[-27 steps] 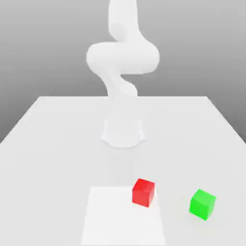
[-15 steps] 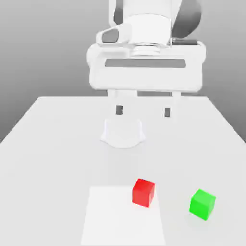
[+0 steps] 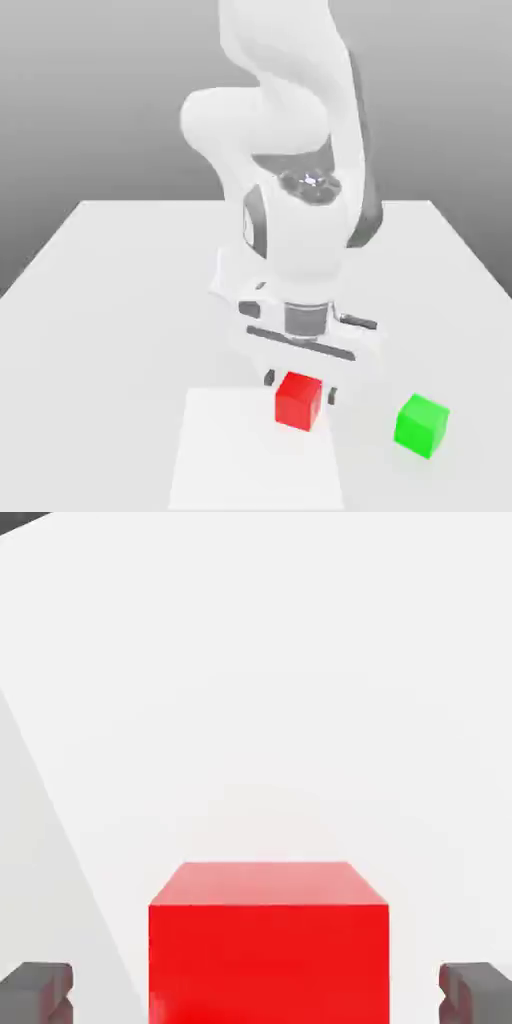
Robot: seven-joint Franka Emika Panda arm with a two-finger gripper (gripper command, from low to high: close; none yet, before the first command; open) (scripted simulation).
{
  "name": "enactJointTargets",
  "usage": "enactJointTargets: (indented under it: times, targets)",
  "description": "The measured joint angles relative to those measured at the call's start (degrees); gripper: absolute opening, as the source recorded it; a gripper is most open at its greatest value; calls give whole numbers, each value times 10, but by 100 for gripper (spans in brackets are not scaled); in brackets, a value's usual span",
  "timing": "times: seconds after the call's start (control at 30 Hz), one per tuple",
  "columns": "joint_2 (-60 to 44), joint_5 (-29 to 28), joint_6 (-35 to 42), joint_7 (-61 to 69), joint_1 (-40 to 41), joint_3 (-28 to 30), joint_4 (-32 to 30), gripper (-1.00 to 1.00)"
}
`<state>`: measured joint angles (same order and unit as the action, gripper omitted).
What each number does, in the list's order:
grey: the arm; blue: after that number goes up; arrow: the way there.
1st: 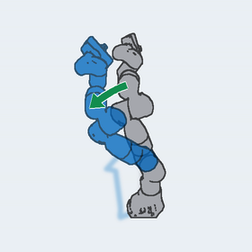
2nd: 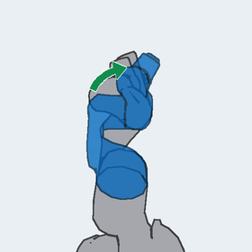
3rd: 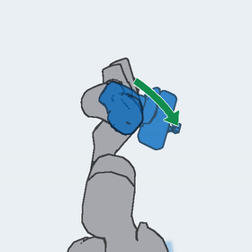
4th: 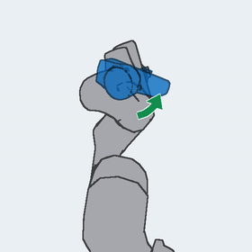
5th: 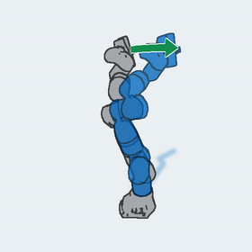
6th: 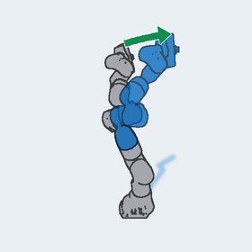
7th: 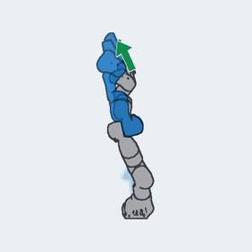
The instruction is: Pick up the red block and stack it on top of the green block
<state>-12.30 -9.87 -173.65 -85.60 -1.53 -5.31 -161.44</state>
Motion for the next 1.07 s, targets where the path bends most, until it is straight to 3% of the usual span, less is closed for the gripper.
enactJointTargets:
  times: [0.23, 0.4, 0.57, 0.77, 0.93, 0.97, 1.07]
  targets:
    - [1, -2, 0, -2, 0, 0, 0, -100]
    - [79, 70, 65, 49, 21, -39, -11, -100]
    - [140, 110, 137, 66, -9, -54, -2, -100]
    - [107, 91, 218, -22, -116, -109, 112, -100]
    - [21, 32, 155, -75, -133, -84, 133, -100]
    - [4, 21, 140, -83, -139, -76, 134, 100]
    - [4, 21, 139, -83, -139, -76, 134, 100]
